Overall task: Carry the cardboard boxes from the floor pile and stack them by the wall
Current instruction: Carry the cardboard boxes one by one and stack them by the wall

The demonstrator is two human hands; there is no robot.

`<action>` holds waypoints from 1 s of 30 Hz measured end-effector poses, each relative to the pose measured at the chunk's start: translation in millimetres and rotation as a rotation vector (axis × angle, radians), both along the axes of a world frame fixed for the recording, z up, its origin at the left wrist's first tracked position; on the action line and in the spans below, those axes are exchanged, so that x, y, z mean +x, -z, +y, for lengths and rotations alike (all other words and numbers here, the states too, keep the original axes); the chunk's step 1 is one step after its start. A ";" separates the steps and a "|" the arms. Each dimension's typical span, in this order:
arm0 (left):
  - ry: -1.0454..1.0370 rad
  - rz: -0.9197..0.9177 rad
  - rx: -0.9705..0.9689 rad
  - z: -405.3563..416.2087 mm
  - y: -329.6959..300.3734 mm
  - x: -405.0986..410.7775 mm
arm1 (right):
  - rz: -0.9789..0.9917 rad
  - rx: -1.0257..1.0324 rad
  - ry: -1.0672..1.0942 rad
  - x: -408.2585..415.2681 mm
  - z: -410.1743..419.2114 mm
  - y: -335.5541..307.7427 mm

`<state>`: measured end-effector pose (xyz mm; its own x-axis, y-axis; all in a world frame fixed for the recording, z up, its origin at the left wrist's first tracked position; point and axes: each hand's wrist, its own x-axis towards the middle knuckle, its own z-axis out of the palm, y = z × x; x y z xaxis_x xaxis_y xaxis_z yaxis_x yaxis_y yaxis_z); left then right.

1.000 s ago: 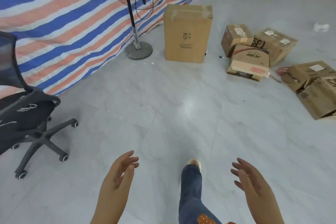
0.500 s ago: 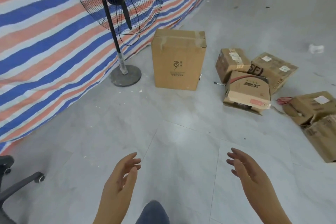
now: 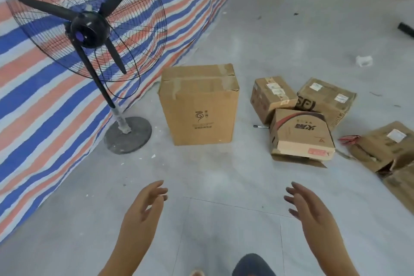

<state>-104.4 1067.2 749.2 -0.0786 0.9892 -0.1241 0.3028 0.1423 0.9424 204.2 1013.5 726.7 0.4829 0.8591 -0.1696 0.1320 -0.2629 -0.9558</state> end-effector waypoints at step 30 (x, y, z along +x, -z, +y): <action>-0.113 -0.078 -0.184 576.9 50.1 287.9 | -0.096 -0.120 -0.182 279.9 613.4 7.0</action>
<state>183.6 1644.1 699.1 -0.1708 0.9346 -0.3120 0.2020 0.3432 0.9173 484.1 1626.9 719.6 0.3412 0.9098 -0.2364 0.2763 -0.3375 -0.8999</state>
